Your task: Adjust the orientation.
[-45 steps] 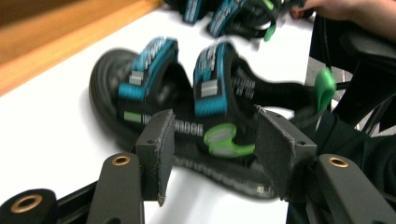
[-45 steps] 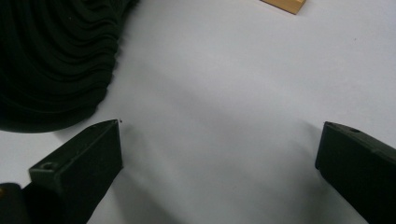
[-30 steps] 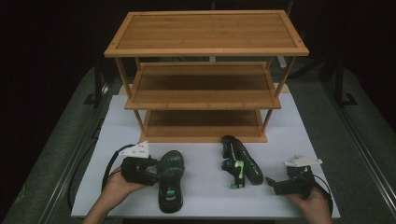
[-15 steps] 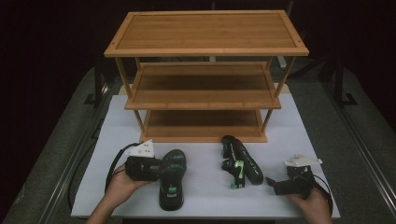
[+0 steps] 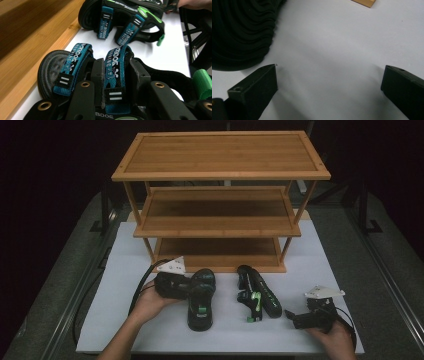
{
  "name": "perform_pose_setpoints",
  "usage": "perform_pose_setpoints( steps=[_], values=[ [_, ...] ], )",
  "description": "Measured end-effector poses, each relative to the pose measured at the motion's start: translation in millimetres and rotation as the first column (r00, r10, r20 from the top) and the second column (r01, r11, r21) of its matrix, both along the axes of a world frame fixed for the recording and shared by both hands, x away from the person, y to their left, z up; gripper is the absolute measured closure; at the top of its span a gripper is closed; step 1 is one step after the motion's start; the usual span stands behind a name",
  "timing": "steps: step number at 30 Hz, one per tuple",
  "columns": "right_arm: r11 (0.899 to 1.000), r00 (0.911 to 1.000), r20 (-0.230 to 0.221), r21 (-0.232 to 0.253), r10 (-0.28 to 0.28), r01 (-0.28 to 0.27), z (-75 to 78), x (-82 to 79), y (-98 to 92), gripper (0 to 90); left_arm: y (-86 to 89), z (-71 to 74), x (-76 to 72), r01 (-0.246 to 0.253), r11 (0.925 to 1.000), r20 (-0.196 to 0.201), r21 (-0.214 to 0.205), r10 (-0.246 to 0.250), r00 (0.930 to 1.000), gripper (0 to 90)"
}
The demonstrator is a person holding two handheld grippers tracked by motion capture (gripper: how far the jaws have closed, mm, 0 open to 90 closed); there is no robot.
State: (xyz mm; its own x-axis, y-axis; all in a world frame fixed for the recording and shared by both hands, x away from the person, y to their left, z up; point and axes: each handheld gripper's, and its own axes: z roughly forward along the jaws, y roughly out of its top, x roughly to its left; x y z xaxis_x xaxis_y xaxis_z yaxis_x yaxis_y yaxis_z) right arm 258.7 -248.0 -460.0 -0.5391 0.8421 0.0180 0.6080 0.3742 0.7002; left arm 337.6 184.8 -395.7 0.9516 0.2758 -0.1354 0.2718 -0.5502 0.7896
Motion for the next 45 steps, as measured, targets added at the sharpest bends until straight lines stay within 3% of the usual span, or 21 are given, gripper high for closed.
perform_pose_setpoints(
  steps=[10, 13, 18, 23, 27, 29, 31, 37, 38, 39, 40, 41, 42, 45],
  values=[
    [1.0, 1.0, 0.0, 0.0, 0.0, 0.0, -0.1, -0.1, 0.0, 0.0, -0.8, -7.4, 4.9, 0.005, 0.9998, -0.022, -0.019, -0.005, 0.9997, 67.5],
    [1.0, 1.0, 0.0, 0.0, 0.0, 0.0, -0.1, -0.1, 0.1, 0.0, -0.4, -7.1, 5.2, 0.012, 0.9996, -0.042, -0.027, -0.013, 0.999, 54.3],
    [1.0, 1.0, 0.001, 0.0, 0.0, 0.0, -0.1, -0.1, 0.1, 0.0, 2.0, -6.1, 2.6, -0.018, 0.9997, -0.025, 0.019, 0.018, 0.9995, 35.1],
    [1.0, 1.0, 0.001, -0.001, 0.0, 0.0, -0.1, -0.1, 0.0, 0.0, 12.8, -3.3, -0.6, -0.058, 0.9983, -0.025, 0.005, 0.058, 0.998, 17.9],
    [1.0, 1.0, 0.0, 0.0, 0.0, 0.0, 0.0, 0.0, 0.0, 0.0, 21.2, -3.1, -3.2, -0.083, 0.9965, -0.027, 0.014, 0.083, 0.9962, 5.6],
    [1.0, 1.0, 0.0, 0.0, 0.0, 0.0, 0.0, -0.1, 0.0, 0.0, 29.8, -5.8, -5.8, -0.117, 0.9919, -0.022, 0.05, 0.118, 0.9927, 0.0],
    [1.0, 1.0, 0.0, -0.001, 0.0, 0.0, 0.0, -0.1, 0.0, 0.0, 33.3, -7.2, -6.9, -0.123, 0.9906, -0.016, 0.061, 0.124, 0.9922, 0.0],
    [1.0, 1.0, -0.008, -0.003, 0.0, 0.0, 0.5, 0.6, 0.2, 0.0, 58.8, -14.4, -18.6, -0.181, 0.9783, 0.023, 0.1, 0.18, 0.9834, 0.0],
    [1.0, 1.0, -0.007, -0.004, 0.0, 0.0, 0.5, 0.5, 0.2, 0.0, 68.4, -17.9, -22.6, -0.21, 0.9718, 0.048, 0.107, 0.206, 0.9774, 0.0],
    [1.0, 1.0, -0.007, -0.004, 0.0, 0.0, 0.5, 0.5, 0.2, 0.0, 68.4, -17.9, -22.6, -0.21, 0.9718, 0.048, 0.107, 0.206, 0.9774, 0.0],
    [1.0, 1.0, -0.008, -0.004, 0.0, 0.0, 0.5, 0.6, 0.3, 0.0, 78.4, -24.5, -26.7, -0.241, 0.9595, 0.075, 0.145, 0.233, 0.9696, 0.0],
    [1.0, 1.0, -0.01, -0.005, 0.0, 0.0, 0.6, 1.0, 0.3, 0.0, 78.4, -24.5, -26.7, -0.241, 0.9595, 0.075, 0.145, 0.233, 0.9696, 0.0],
    [1.0, 0.9999, -0.013, -0.006, 0.003, -0.003, 0.7, 1.7, 0.3, 0.0, 88.4, -32.3, -28.9, -0.272, 0.9448, 0.09, 0.183, 0.259, 0.9617, 0.0],
    [1.0, 0.9999, -0.01, -0.011, 0.007, -0.007, 0.7, 1.9, 0.6, 0.0, 103.6, -42.0, -30.8, -0.309, 0.9297, 0.068, 0.2, 0.302, 0.951, 0.0]
  ],
)
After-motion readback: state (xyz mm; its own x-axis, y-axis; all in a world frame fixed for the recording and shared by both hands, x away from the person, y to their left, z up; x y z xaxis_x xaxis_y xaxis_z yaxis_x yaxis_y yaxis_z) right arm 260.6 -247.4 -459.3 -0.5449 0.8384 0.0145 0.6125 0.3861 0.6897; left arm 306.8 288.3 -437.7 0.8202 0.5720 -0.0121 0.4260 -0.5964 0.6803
